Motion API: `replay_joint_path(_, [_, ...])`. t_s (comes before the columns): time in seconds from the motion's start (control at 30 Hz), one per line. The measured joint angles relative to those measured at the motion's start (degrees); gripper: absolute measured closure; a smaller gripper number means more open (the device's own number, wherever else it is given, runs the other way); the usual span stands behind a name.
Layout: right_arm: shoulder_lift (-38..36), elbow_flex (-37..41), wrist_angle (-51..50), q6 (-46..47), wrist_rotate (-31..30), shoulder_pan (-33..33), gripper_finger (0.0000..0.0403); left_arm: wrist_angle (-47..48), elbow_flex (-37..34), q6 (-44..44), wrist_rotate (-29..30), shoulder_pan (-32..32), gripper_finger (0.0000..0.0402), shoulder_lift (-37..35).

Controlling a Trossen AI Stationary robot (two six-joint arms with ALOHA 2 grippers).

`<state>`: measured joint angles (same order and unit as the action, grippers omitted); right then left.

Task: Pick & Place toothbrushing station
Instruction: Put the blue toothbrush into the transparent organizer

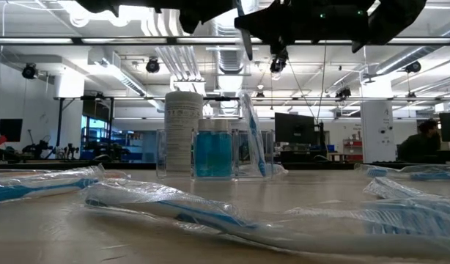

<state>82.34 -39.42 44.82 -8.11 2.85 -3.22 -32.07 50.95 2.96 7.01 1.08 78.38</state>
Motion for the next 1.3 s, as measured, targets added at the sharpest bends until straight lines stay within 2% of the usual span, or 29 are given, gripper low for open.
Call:
replay_joint_path(0.13, [-0.10,0.00,0.02,-0.05,0.06,0.30,0.0381,0.32,1.40,2.30,0.02,0.00,0.0187,0.92])
replay_joint_path(0.23, [0.03,-0.04,0.00,-0.05,0.11,0.49,0.0381,0.23,2.05,3.16,-0.01,-0.21,0.0208,1.62])
replay_joint_path(0.33, [0.03,-0.04,-0.04,-0.05,0.11,0.61,0.0380,0.49,2.34,3.47,-0.47,-0.35,0.0261,2.09])
replay_joint_path(0.47, [-0.06,-0.06,-0.10,-0.20,0.35,0.62,0.0379,0.51,2.37,4.65,-3.22,-0.39,0.0369,2.09])
replay_joint_path(0.5, [-0.08,-0.13,-0.22,-0.21,0.34,0.65,0.0378,0.41,2.37,4.74,-4.47,-0.41,0.0378,2.06])
replay_joint_path(0.7, [-0.19,-0.24,-1.57,0.93,0.41,0.63,0.0336,2.14,2.40,5.19,-5.45,-0.41,0.0377,1.05])
replay_joint_path(0.87, [-0.22,-0.23,-2.83,2.23,1.46,0.52,0.0281,5.43,2.40,5.19,-5.99,-0.35,0.0378,-4.33])
replay_joint_path(1.1, [-2.73,-0.07,-7.44,4.93,1.64,0.39,0.0228,18.35,1.70,1.80,-2.24,-0.21,0.0378,-13.92])
replay_joint_path(1.2, [-5.11,1.13,-9.35,4.93,2.41,0.56,0.0224,18.46,-2.99,-0.04,-1.47,-0.17,0.0378,-16.82])
replay_joint_path(1.3, [-7.37,3.60,-8.73,4.95,6.41,1.09,0.0227,11.09,-10.70,-2.71,-1.17,-0.23,0.0378,-18.62])
